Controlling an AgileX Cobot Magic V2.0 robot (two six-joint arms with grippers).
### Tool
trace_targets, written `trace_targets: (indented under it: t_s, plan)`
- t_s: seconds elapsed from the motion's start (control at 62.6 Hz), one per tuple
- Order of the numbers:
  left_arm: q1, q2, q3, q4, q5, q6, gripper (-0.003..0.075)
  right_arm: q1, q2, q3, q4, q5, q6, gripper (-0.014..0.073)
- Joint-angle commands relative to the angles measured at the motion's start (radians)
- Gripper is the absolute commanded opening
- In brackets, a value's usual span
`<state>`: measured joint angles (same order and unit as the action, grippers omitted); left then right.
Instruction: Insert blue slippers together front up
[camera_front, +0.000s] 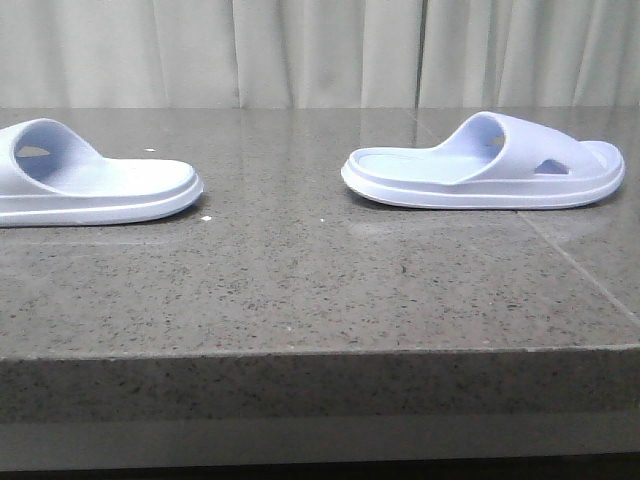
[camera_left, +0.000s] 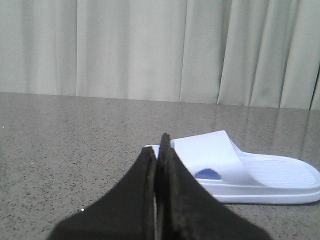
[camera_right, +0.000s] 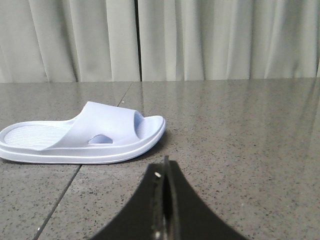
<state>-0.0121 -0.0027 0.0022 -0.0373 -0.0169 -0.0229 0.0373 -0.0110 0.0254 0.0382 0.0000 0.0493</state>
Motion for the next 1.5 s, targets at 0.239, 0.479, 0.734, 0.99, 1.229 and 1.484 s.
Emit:
trace_targets:
  t_s: [0.239,0.479,0.734,0.99,1.229,1.484]
  plan:
    - [-0.005,-0.017,0.007,-0.001,-0.084,-0.006,-0.0020,-0.006,-0.016,-0.004,-0.013,-0.089,-0.003,-0.0118]
    - [-0.005,-0.017,0.007,-0.001,-0.084,-0.006,-0.0020,-0.006,-0.016,-0.004,-0.013,-0.089,-0.003,-0.0118]
    - [-0.005,-0.017,0.007,-0.001,-0.084,-0.006,-0.0020,-0.006,-0.016,-0.004,-0.013,-0.089,-0.003,-0.0118]
    - [-0.005,-0.017,-0.014,-0.003,-0.118,-0.006,-0.0020,-0.006,-0.016,-0.023,-0.012,-0.110,-0.003,-0.0118]
    - [-0.005,-0.013,-0.240,-0.027,0.048,-0.006,-0.0020,-0.006,-0.015,-0.238,-0.012,0.083,-0.003,-0.0118]
    - [-0.005,0.067,-0.498,-0.020,0.325,-0.006,-0.0020,-0.006,0.099,-0.476,-0.012,0.248,-0.004,-0.0118]
